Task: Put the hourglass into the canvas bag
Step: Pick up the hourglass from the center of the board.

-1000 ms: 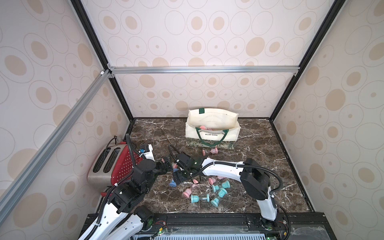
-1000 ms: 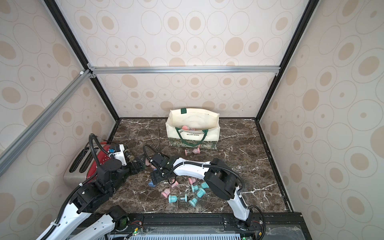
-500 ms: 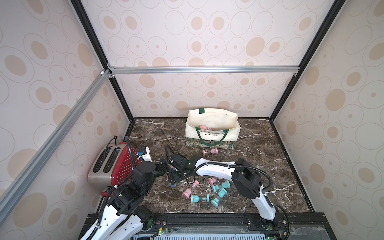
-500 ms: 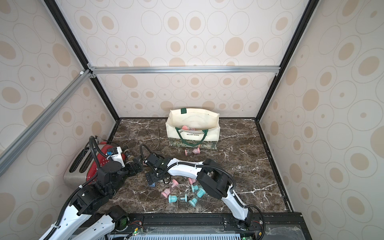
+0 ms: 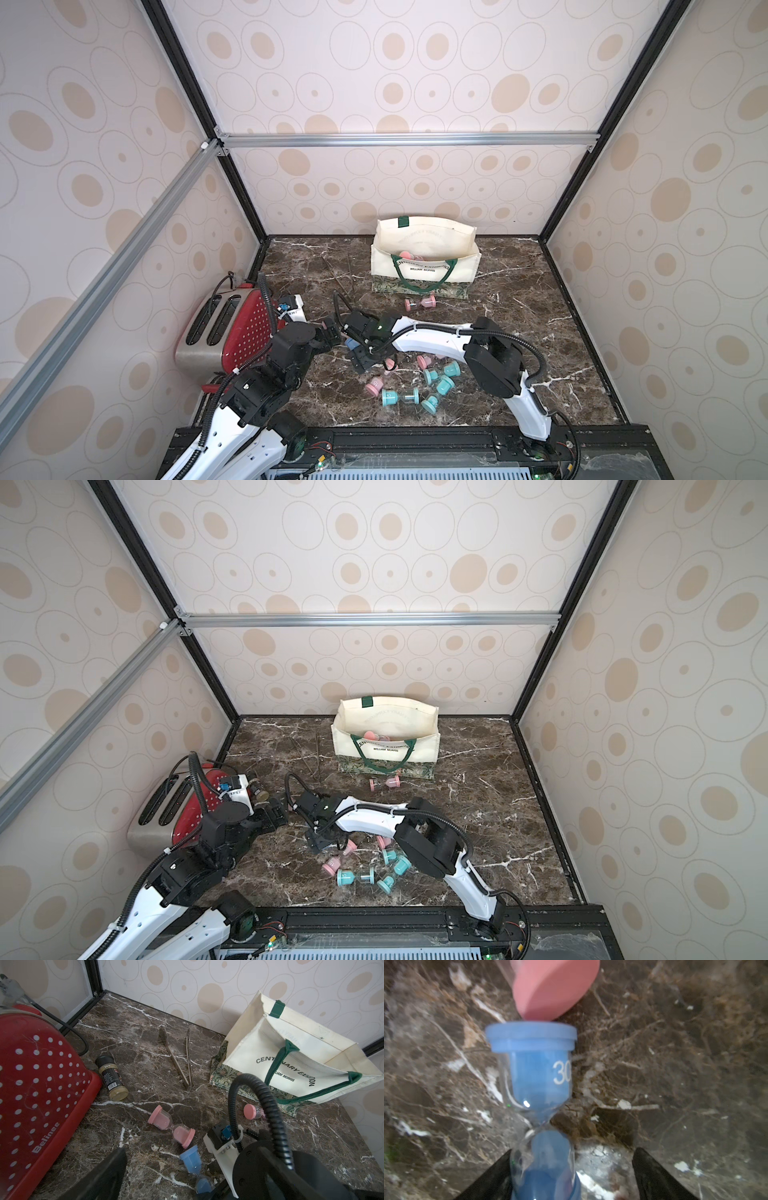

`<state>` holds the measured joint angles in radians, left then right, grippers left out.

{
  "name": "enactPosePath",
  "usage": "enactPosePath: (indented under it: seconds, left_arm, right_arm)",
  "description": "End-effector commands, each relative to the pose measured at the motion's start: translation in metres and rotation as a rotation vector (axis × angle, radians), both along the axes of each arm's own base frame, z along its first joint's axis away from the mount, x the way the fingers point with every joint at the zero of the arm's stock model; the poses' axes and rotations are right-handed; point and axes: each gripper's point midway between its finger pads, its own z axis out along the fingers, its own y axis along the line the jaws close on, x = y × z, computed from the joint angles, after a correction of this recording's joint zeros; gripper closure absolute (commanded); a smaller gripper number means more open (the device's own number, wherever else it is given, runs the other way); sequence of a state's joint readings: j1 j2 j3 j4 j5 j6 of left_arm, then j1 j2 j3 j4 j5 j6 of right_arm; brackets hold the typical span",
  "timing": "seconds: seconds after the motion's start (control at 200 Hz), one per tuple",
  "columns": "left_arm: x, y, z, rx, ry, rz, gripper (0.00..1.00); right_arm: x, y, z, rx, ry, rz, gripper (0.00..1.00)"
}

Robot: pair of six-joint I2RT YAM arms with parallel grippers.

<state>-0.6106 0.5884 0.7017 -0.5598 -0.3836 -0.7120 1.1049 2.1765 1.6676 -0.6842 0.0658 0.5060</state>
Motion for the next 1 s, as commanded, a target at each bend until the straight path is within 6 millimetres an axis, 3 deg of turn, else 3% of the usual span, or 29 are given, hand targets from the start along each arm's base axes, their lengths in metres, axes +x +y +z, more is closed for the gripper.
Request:
enactPosePath:
  seconds: [0.0,0.58,0.995]
  left_arm:
    - [0.005,-0.011,0.012,-0.072,-0.04,-0.025,0.02]
    - [0.006,-0.012,0.011,-0.079,-0.038,-0.027,0.02]
    - [0.006,-0.013,0.014,-0.088,-0.042,-0.029,0.03]
  right_arm:
    - [-0.013,-0.01,0.003,-0.049,0.008,0.032,0.19]
    - [-0.014,-0.009,-0.02,-0.08,0.021,0.085,0.48]
    - [-0.014,0.003,0.01,0.023,0.027,0.097,0.66]
